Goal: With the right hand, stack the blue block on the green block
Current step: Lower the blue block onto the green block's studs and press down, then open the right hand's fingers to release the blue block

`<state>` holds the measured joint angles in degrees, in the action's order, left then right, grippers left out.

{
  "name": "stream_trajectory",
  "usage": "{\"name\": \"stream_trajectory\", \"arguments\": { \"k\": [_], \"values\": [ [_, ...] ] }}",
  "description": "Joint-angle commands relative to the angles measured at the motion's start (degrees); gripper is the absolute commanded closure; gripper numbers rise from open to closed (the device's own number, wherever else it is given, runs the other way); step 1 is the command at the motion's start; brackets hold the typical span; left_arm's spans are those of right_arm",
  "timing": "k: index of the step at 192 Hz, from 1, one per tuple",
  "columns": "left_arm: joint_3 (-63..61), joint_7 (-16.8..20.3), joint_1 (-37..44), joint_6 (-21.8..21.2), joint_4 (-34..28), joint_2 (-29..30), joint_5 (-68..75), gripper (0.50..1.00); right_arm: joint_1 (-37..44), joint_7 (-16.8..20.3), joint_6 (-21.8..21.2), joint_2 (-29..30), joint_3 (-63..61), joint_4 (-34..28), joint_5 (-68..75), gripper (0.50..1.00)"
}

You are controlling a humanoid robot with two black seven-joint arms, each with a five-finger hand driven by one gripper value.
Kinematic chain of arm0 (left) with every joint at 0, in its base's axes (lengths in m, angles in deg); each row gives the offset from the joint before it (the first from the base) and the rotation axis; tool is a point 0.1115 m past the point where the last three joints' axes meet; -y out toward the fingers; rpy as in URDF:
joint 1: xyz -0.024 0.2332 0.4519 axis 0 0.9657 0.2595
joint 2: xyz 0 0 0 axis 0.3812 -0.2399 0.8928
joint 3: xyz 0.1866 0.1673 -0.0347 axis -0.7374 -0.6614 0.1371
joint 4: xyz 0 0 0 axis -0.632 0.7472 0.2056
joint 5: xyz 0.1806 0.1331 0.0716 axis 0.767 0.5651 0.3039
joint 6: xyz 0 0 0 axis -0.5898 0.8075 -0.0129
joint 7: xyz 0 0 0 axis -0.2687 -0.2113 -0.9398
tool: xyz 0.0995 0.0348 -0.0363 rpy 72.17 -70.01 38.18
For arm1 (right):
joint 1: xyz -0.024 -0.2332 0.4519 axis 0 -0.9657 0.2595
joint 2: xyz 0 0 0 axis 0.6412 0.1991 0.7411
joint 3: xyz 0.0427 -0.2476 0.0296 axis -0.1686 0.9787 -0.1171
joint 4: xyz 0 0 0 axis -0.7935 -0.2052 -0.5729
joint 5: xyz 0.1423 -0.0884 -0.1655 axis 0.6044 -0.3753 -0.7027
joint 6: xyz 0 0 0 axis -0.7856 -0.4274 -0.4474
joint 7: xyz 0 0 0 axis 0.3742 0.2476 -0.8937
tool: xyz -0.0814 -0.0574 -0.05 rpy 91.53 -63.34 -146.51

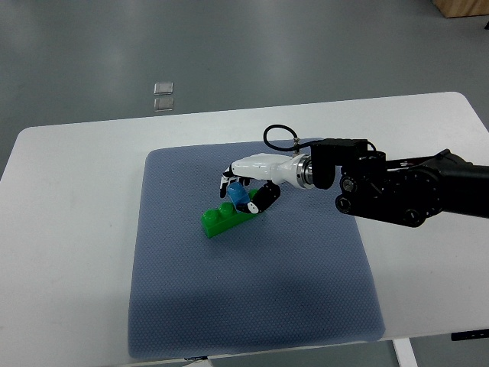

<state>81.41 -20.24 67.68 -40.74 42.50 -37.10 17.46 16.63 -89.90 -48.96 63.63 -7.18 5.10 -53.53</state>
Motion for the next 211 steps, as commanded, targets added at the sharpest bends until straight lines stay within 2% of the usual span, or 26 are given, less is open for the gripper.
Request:
{"name": "stream_trajectory", "arguments": {
  "k": [1,100,105,118,132,143,153,154,160,211],
  "values": [
    [0.0,0.0,0.0,0.0,0.0,0.0,0.0,0.5,-0.9,-0.4,1.3,0.0,0.0,0.1,0.0,0.869],
    [0.0,0.0,0.0,0.0,0.0,0.0,0.0,0.5,-4.2,-1.7,4.5,-0.2,-0.5,0.4,0.1,0.867],
    [0.0,0.0,0.0,0.0,0.0,0.0,0.0,0.5,-4.3,-1.7,4.4,-0.2,-0.9,0.4,0.2,0.852],
    [0.0,0.0,0.0,0.0,0.0,0.0,0.0,0.5,-4.5,-1.8,4.1,-0.1,-3.5,0.4,0.6,0.765],
    [0.0,0.0,0.0,0.0,0.0,0.0,0.0,0.5,-5.0,-1.8,3.9,0.0,-4.7,0.4,0.7,0.715],
    [0.0,0.0,0.0,0.0,0.0,0.0,0.0,0.5,-5.0,-1.8,3.9,0.0,-5.0,0.4,1.1,0.64],
    [0.0,0.0,0.0,0.0,0.0,0.0,0.0,0.5,-5.0,-1.8,3.9,0.0,-5.0,0.4,1.1,0.64],
    [0.0,0.0,0.0,0.0,0.0,0.0,0.0,0.5,-5.0,-1.8,3.9,-0.1,-5.1,0.4,1.1,0.616],
    [0.0,0.0,0.0,0.0,0.0,0.0,0.0,0.5,-5.0,-1.8,3.9,0.0,-5.2,0.4,1.1,0.603],
    [0.0,0.0,0.0,0.0,0.0,0.0,0.0,0.5,-5.0,-1.9,3.9,-0.2,-5.4,0.4,1.3,0.599]
  ]
}}
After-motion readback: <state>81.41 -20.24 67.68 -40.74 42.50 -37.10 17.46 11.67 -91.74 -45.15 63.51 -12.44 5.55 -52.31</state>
